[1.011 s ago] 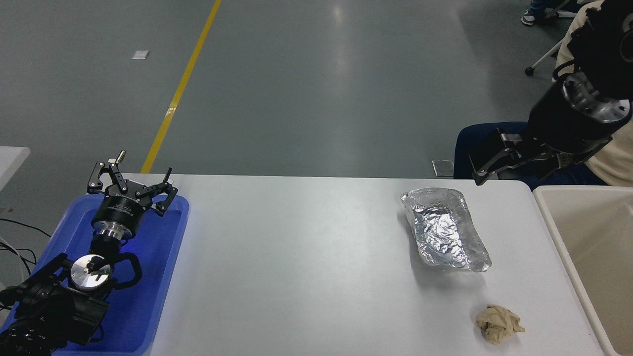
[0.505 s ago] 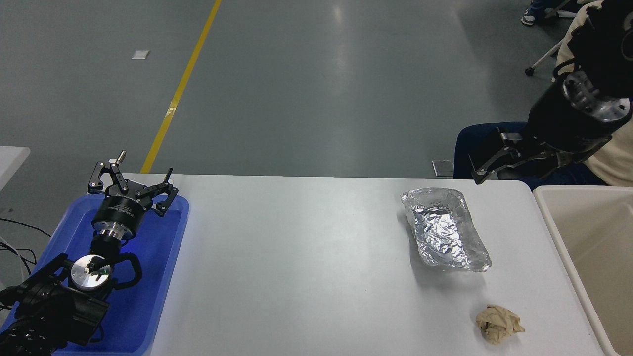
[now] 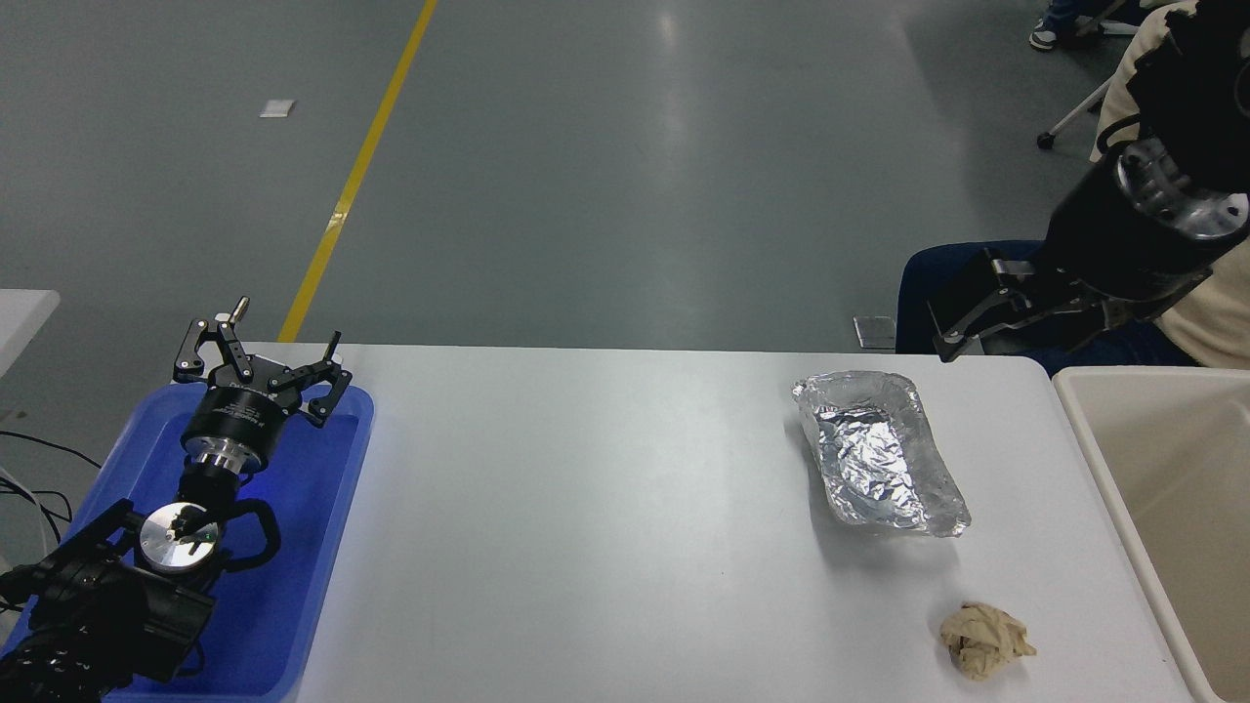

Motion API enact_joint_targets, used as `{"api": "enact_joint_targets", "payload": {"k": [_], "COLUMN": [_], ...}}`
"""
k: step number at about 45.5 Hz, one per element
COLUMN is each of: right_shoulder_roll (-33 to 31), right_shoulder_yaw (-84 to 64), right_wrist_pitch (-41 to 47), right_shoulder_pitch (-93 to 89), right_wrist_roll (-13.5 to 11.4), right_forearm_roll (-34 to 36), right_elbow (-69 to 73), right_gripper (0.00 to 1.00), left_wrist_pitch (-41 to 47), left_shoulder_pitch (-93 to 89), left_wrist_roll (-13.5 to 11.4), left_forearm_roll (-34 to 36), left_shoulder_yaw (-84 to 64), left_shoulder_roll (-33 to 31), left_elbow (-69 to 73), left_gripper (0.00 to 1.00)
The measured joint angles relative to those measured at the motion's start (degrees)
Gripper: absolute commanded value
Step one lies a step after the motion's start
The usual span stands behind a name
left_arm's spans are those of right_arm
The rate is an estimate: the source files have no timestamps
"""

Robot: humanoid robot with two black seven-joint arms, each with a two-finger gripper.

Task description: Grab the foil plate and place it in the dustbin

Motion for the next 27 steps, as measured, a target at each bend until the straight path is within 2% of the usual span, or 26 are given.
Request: {"api": "enact_joint_targets", "payload": {"k": [20, 27], "right_shoulder_roll": [-0.6, -2.6], "right_shoulder_yaw": [-1.4, -1.5], "right_wrist_pitch": [-0.4, -6.7], "right_shoulder_pitch": [-4.7, -9.2], "right_wrist_roll": [0.1, 0.0], "right_forearm_roll": [0.1, 0.1], "right_elbow": [-1.4, -3.3], "right_gripper": [1.00, 1.00], "left_wrist_pitch": [0.0, 0.1], "left_shoulder_pitch": [0.0, 0.0], "left_wrist_roll": [-0.1, -0.1], "left_forearm_roll": [-0.1, -0.1], "left_shoulder_yaw": [0.0, 0.0], "left_shoulder_roll": [0.0, 0.0], "left_elbow": [0.0, 0.0], "left_gripper": [1.00, 1.00]}}
